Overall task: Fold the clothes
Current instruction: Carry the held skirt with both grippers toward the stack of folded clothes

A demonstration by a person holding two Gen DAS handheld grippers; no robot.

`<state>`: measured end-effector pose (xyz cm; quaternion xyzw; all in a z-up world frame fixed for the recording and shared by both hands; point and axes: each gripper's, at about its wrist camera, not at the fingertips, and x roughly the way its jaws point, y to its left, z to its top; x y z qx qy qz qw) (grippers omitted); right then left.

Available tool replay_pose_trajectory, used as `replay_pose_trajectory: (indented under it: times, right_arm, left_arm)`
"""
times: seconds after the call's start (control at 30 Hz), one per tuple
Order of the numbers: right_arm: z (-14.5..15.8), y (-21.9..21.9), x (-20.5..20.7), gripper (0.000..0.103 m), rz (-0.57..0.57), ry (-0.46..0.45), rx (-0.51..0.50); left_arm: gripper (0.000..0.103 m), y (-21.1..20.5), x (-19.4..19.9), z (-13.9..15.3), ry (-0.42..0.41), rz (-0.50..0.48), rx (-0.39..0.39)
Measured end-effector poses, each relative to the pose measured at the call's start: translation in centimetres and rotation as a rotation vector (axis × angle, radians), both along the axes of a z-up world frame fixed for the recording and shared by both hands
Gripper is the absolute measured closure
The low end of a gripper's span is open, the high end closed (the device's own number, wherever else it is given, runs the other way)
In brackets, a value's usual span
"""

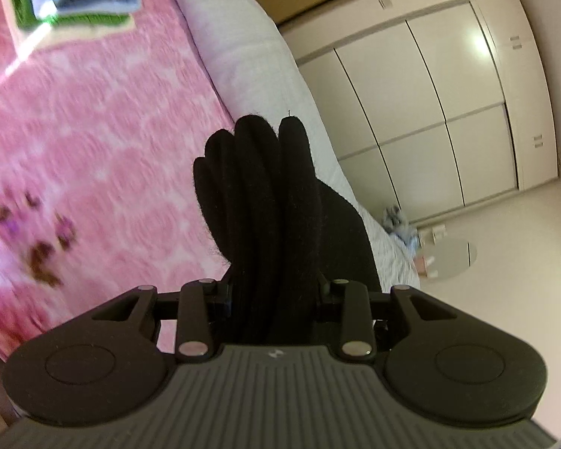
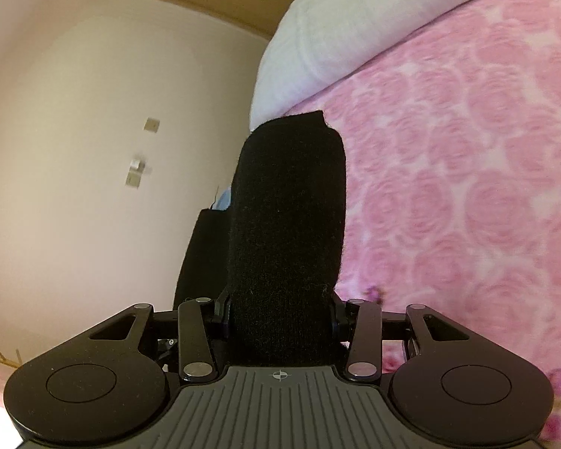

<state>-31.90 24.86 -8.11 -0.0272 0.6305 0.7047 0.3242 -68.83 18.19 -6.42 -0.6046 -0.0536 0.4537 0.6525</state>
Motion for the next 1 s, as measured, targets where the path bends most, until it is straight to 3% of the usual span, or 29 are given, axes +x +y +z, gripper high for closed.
replay_pose_trajectory:
  times: [0.17,0.3,0.43,0.6,0.77,1.0]
  right_arm:
    - [-0.6,3.2,-9.1,0.06,-0.013,0.0,-0.003]
    - [-0.6,5.7,-16.9,0.06,-0.095,0.013,-0.032]
    - [-0.1,7.5,-23.8,0.06,-0.178,0.042,-0.051]
    - [0.9,10.1,-28.7,0.06,-0.216,0.025,-0.068]
    - [1.2,13.3,-31.3,0.06,-0.188,-0.01,-0.056]
    - [-0.4,17.9,-35.5,0.06,-0.093,0.012,-0.062]
  left_arm:
    - [0.074,4.9,-10.1,0.2,0.008,-0.042,-0.017]
    - [0.073,10.4,-18.7,1.3,0.04,-0.134,-0.021]
    - [0.074,15.3,-24.8,2.2,0.079,-0.214,-0.016]
    - [0.073,19.4,-28.9,2.1,0.065,-0.236,-0.008]
    - [0.074,20.4,-30.7,0.8,0.06,-0.17,-0.026]
    - [0.074,22.7,-34.6,0.5,0.103,-0.08,-0.032]
